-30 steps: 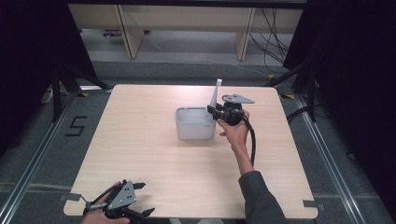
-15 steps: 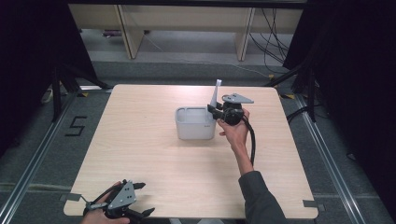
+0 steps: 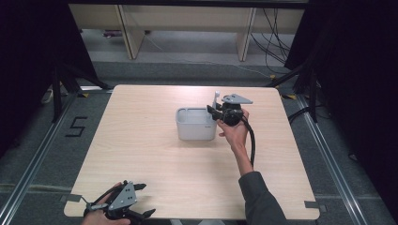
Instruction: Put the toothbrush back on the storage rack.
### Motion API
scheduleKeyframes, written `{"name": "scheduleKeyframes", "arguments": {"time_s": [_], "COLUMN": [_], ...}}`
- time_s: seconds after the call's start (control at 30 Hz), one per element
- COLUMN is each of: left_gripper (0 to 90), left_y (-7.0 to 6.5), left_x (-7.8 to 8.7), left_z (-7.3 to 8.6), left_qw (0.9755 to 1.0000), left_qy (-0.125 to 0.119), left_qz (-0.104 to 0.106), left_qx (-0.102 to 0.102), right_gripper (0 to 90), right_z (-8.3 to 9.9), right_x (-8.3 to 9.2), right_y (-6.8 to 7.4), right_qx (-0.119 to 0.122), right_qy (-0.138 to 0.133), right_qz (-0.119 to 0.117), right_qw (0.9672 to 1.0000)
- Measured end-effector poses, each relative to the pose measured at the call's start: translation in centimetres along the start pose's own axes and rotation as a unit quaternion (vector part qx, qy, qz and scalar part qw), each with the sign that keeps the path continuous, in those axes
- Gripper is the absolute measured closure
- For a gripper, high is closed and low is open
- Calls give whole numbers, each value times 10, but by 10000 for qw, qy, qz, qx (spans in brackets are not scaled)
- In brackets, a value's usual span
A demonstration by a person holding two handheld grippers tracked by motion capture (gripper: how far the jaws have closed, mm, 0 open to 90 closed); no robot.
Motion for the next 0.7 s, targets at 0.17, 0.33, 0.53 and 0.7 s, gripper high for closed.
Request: {"name": "scheduleKeyframes", "arguments": {"time_s": [0.17, 0.33, 0.53, 0.7], "left_gripper": [147, 147, 147, 147], "left_y": [-3, -3, -1, -2], "left_x": [0, 0, 1, 1], "left_z": [0, 1, 1, 0], "left_qw": [9999, 9999, 9999, 9999], "left_qy": [45, 26, 45, 41], "left_qz": [129, 143, 107, 112], "left_qx": [67, 64, 20, 78], "right_gripper": [574, 482, 422, 404], "right_z": [-3, 0, 2, 4], "right_x": [4, 6, 13, 20], "right_y": [-1, -1, -1, 0], "right_qx": [-85, -87, -152, -226], "right_qy": [-18, 26, -23, 8], "right_qz": [-31, -101, -129, -138], "right_qw": [10000, 9999, 9998, 9996]}}
Point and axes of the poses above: each handheld gripper's, and its own axes: x roughly backward along the jaws, z roughly out of its underside, y roughly to its left, the point moved 6 cm from there along -x, roughly forward along the jaws, and after that the axes turned 12 degrees about y, right-handed, at the moved point
